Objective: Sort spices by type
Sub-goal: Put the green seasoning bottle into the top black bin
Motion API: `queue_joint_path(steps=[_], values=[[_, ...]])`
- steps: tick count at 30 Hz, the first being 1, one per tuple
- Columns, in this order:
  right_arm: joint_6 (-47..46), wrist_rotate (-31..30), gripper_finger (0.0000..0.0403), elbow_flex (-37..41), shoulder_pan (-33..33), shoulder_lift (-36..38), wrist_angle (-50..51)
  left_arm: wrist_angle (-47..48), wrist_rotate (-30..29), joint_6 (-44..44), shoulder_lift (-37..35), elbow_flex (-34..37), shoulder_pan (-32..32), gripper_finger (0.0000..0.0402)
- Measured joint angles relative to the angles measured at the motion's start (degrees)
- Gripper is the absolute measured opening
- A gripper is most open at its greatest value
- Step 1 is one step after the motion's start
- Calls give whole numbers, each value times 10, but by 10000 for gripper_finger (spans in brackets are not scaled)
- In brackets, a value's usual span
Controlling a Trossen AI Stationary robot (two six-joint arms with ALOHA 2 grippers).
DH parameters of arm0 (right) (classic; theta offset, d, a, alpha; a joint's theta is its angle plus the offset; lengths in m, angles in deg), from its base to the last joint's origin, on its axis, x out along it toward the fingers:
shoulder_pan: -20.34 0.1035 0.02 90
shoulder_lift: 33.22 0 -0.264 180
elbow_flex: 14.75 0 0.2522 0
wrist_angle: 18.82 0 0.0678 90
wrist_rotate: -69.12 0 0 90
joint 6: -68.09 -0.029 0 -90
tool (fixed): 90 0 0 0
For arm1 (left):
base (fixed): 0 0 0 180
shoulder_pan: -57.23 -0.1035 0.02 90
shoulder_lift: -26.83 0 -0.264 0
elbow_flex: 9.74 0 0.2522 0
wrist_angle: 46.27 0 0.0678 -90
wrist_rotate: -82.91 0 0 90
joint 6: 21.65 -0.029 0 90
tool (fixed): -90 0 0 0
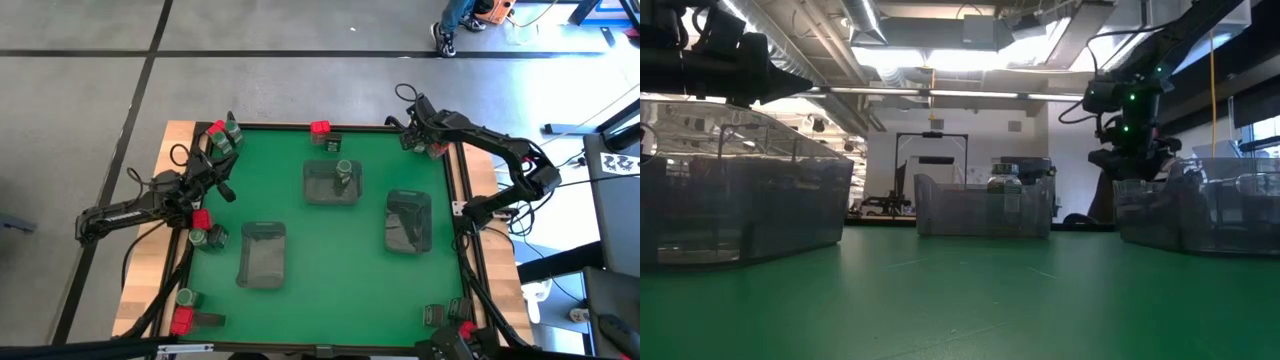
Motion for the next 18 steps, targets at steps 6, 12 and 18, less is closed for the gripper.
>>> queue_joint_path(steps=[6, 12, 18], values=[[-2, 4, 350, 11, 0, 0, -19, 0, 0, 0, 0, 0, 0, 8], [-2, 4, 276, 16, 0, 0, -17, 0, 0, 0, 0, 0, 0, 8], [1, 5, 218, 15, 1, 1, -31, 0, 0, 0, 0, 0, 0, 8]])
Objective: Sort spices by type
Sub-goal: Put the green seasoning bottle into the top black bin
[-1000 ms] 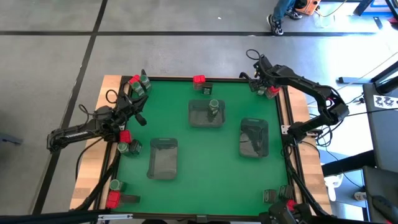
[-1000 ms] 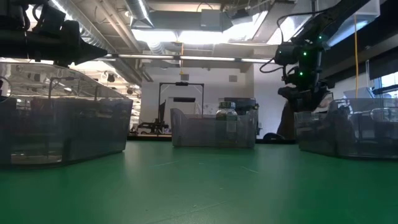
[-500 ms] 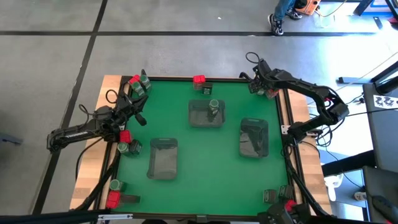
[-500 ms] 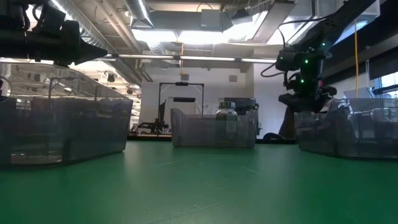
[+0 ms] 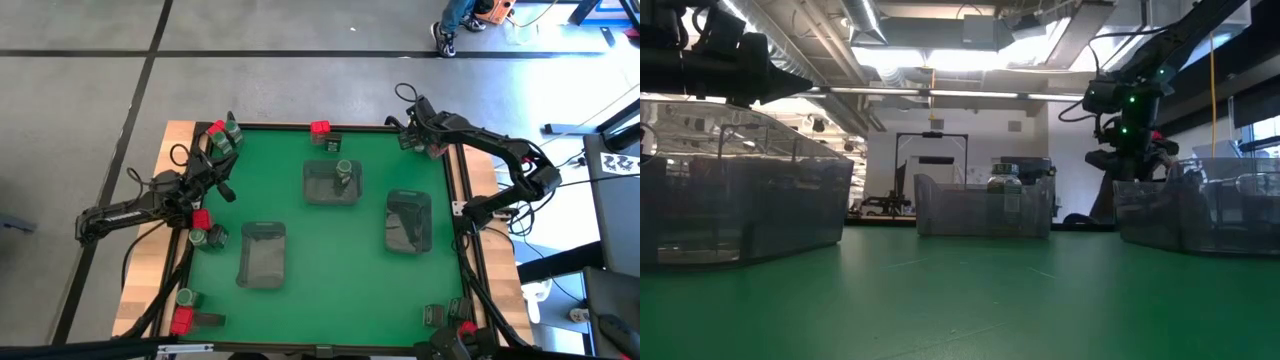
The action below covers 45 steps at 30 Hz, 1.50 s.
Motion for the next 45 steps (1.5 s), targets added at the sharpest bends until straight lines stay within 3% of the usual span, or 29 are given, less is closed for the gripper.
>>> queue_joint_path(steps=[15, 26, 33, 45], values=[[34, 61, 213, -12, 0, -1, -3, 7, 0, 0, 0, 0, 0, 8], [72, 180, 214, -56, 17, -2, -23, 9, 0, 0, 0, 0, 0, 8], [109, 214, 215, -103, 78, -2, -29, 9, 0, 0, 0, 0, 0, 8], [154, 214, 215, -195, 209, -1, -7, 9, 0, 0, 0, 0, 0, 8]])
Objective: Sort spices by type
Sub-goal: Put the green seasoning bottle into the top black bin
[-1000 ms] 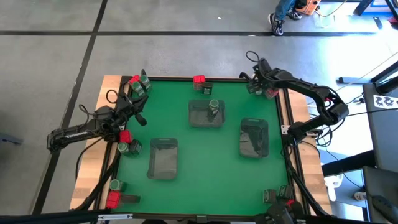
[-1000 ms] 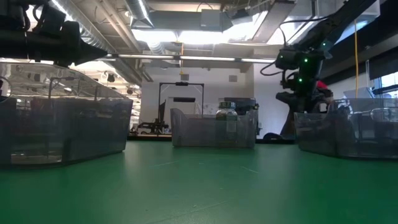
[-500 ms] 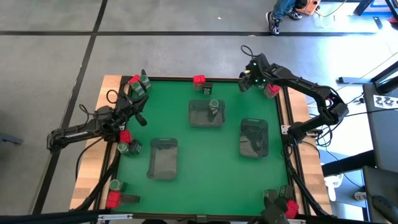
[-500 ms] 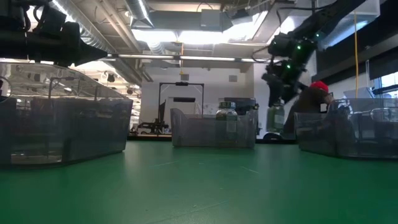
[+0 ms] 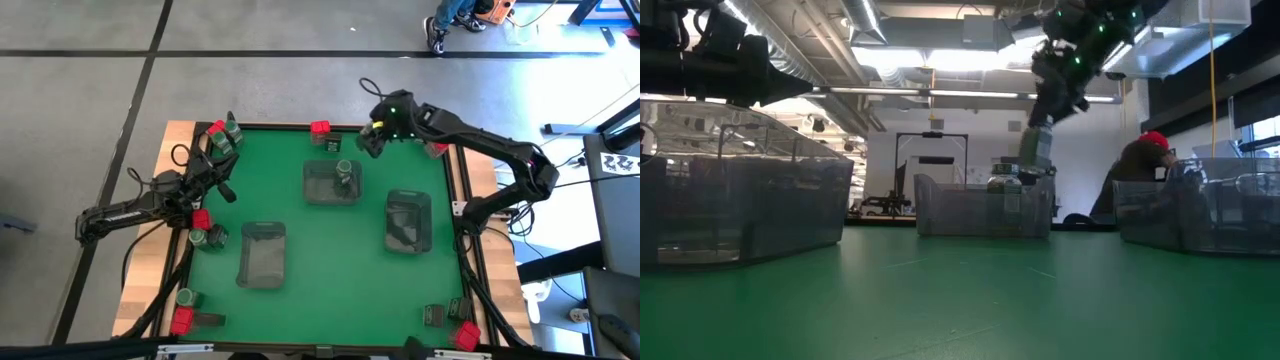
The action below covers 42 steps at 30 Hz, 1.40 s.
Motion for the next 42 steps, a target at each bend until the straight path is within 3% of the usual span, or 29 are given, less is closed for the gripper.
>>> queue_joint_path(steps=[15, 21, 42], values=[[49, 14, 218, -24, 153, 0, 18, 0, 0, 0, 0, 0, 0, 8], [75, 54, 217, -18, 191, -4, 16, 0, 0, 0, 0, 0, 0, 8], [100, -15, 218, 9, 203, -115, 17, 0, 0, 4, 1, 0, 0, 8]])
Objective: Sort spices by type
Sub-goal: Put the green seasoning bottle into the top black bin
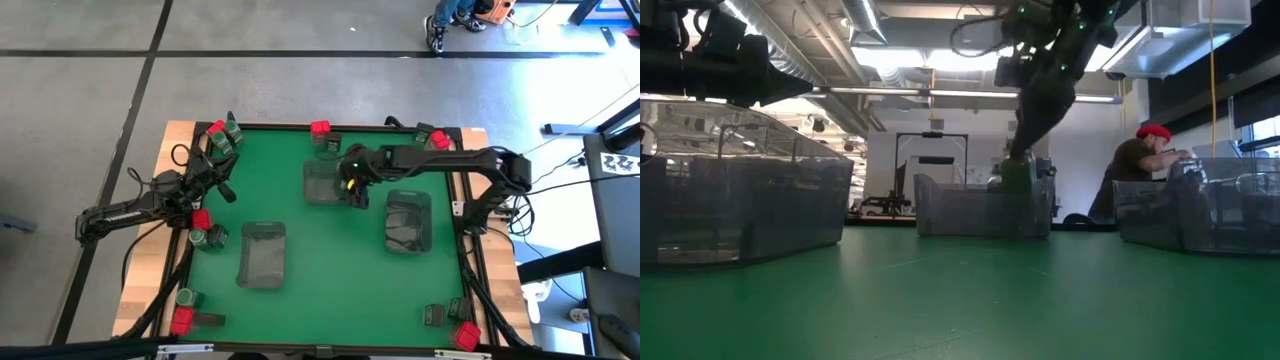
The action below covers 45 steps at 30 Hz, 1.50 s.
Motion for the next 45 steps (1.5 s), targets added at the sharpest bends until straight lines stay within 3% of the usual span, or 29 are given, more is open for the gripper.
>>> queue_joint_path(steps=[15, 24, 29, 37, 41, 45], values=[[-1, -5, 223, -2, 0, -44, -23, 0, 0, 1, 0, 0, 0, 8], [-17, -44, 295, -18, 6, -46, 1, 0, 0, 12, 0, 0, 0, 16], [-13, -62, 332, -47, 20, -44, 55, 2, 0, 24, 0, 0, 0, 72], [2, -24, 351, -75, 22, 23, 96, 44, -26, 6, 5, -30, 0, 206], [12, -35, 351, -76, 22, 70, 88, 80, -69, 14, 35, -68, 0, 256], [22, -26, 351, -71, 22, 94, 50, 110, -113, 40, 102, -114, -1, 276]])
